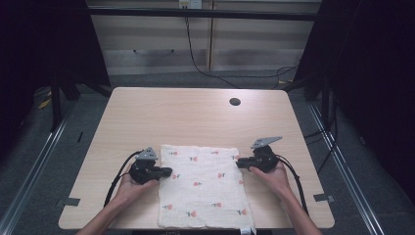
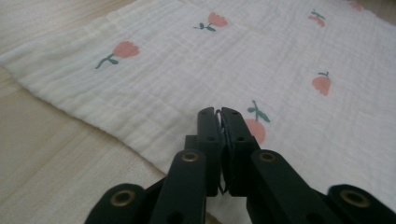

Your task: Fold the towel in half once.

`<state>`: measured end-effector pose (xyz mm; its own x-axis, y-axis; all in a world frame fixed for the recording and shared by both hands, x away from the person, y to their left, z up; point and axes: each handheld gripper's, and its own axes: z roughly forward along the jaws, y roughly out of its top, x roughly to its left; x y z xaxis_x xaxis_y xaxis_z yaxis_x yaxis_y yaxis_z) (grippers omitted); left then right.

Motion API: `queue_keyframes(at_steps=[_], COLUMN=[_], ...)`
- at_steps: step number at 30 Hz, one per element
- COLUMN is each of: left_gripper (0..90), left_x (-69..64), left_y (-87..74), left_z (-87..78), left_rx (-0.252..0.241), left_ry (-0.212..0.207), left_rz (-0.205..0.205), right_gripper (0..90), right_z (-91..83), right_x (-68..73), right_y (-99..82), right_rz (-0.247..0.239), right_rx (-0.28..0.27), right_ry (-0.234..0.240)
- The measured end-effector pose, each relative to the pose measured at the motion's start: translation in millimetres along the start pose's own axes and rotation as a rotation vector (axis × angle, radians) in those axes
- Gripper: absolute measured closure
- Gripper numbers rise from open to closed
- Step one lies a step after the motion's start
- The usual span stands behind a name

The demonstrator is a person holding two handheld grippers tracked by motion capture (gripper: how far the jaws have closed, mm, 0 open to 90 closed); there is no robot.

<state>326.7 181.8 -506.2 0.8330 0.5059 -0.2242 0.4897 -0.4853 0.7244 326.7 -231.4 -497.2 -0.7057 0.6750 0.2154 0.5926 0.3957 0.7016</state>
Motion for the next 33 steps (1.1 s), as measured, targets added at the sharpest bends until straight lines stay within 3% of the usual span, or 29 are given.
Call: queue_keyframes(at_steps=[3,10,14,16,19,21,23,27,28,29,33], left_gripper=[81.1,75.1,64.8,60.5,56.3,54.6,52.8,51.1,50.7,49.7,49.6], left_x=[-0.2,0.1,0.4,2.8,11.4,19.3,30.7,60.3,65.8,69.4,77.3], left_y=[0.4,1.3,5.4,10.2,19.5,23.8,27.4,30.7,31.6,33.2,41.5], left_z=[-0.2,0.1,-2.5,-7.2,-16.1,-19.6,-19.3,-11.2,-8.2,-5.4,5.6], left_rx=[0.001,-0.003,-0.016,-0.051,-0.088,-0.111,-0.106,-0.083,-0.076,-0.072,-0.031], left_ry=[-0.001,-0.004,0.006,0.015,0.048,0.065,0.103,0.129,0.155,0.18,0.194], left_rz=[0.004,0.003,-0.001,-0.009,-0.032,-0.057,-0.07,-0.122,-0.129,-0.138,-0.126], right_gripper=[72.2,66.0,67.3,71.5,83.3,86.3,87.2,87.7,87.8,87.8,87.9], right_z=[5.1,23.3,29.3,30.1,30.1,30.0,30.5,30.5,30.5,30.6,30.4], right_x=[-13.2,-33.3,-40.3,-40.2,-38.8,-37.5,-36.3,-36.3,-36.9,-37.3,-37.8], right_y=[12.0,26.1,25.0,25.0,25.1,25.1,26.1,26.4,26.1,25.8,25.8], right_rz=[0.038,0.069,0.083,0.077,0.062,0.06,0.052,0.06,0.062,0.064,0.065], right_rx=[-0.048,-0.047,-0.043,-0.044,-0.027,-0.019,-0.014,-0.011,-0.015,-0.017,-0.015], right_ry=[-0.018,-0.08,-0.077,-0.071,-0.06,-0.055,-0.06,-0.06,-0.054,-0.05,-0.051])
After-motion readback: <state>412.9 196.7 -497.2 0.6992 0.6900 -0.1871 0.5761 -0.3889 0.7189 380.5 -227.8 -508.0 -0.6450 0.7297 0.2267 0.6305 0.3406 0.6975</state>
